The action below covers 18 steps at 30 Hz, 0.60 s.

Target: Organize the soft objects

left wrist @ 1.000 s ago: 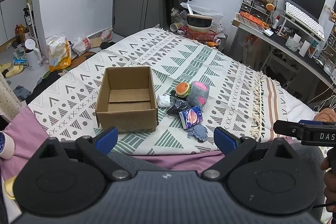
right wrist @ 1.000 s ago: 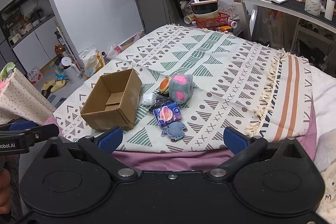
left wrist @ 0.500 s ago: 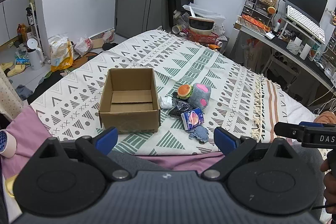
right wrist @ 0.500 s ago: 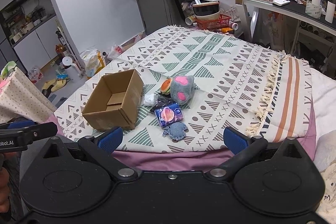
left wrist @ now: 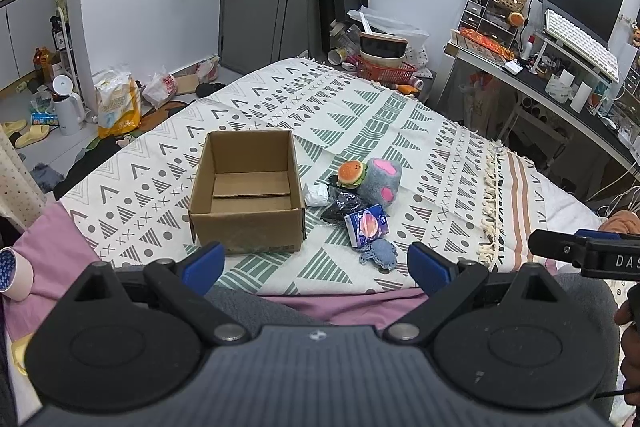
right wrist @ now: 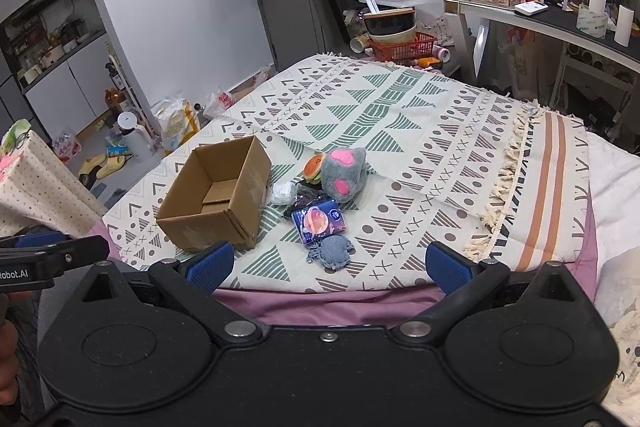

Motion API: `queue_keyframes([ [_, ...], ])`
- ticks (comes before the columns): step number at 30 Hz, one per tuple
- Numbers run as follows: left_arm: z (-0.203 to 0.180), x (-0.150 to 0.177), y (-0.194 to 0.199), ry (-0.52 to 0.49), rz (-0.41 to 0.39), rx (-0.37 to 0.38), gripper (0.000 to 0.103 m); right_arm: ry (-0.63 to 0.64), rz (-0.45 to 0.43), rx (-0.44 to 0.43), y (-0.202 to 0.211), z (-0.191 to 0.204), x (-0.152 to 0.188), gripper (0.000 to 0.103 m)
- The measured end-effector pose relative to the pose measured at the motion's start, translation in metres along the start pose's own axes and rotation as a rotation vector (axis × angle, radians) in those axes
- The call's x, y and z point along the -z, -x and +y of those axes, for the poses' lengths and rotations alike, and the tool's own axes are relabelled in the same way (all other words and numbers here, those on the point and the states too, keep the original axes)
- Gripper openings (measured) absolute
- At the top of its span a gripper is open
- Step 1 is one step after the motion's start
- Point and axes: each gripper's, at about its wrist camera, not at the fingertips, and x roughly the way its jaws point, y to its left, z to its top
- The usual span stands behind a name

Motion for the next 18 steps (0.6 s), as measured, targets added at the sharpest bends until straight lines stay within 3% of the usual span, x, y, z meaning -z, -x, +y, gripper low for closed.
queue_keyframes([
  [18,-0.0042,-0.0052,-0.0069,-0.002,0.011,-0.009,0.097,0.031,0.007,-0.012,-0.0068,-0.0042,-0.0039,0.103],
])
